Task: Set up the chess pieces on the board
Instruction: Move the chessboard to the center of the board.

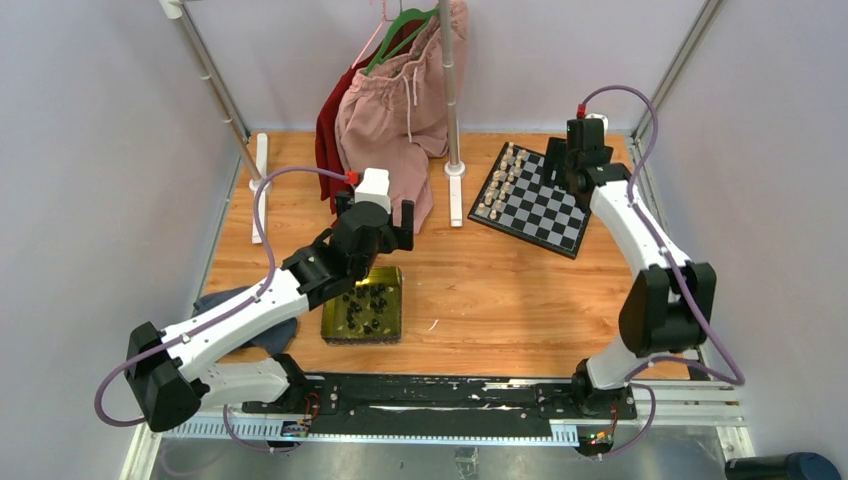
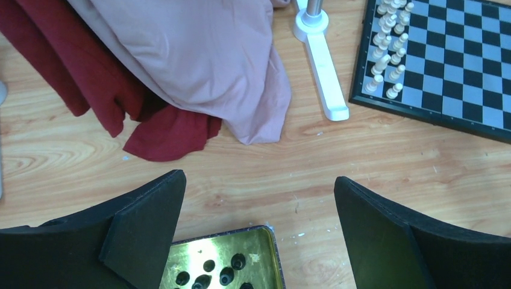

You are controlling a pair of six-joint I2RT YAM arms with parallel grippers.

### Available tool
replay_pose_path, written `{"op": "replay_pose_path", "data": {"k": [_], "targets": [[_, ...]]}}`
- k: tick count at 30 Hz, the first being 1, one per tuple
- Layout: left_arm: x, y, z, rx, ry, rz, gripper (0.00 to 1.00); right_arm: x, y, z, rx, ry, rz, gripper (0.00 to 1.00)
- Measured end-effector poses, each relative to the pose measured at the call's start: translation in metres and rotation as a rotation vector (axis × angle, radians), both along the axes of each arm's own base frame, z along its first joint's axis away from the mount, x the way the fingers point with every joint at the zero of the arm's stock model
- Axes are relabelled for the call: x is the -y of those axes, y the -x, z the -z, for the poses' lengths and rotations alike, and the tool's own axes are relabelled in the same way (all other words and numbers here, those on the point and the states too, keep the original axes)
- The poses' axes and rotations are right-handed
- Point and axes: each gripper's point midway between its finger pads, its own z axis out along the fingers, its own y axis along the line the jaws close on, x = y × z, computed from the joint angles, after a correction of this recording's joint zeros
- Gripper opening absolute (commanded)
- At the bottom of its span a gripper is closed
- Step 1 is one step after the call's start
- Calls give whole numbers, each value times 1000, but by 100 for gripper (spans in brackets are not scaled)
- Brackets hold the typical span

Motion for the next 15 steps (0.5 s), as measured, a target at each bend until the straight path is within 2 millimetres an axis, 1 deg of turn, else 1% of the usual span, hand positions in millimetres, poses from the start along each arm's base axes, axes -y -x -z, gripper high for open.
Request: {"op": "replay_pose_path", "data": {"k": [4,5,9,12,15], "targets": [[6,-1,8,-24,-4,18,100,1,-34,18,-33,-27,-6,83],[8,-1,11,-32,-3,24,100,1,-46,25,-43,-35,-10,84],[14,-1,17,-51,8,39,100,-4,-74,45,-69,-50,-27,84],[18,0,20,-63,20,51,100,-8,-93,52,-71,-56,-38,84],[22,1,23,-73,35,68,100,-8,-114,52,-54,-58,-40,84]]}}
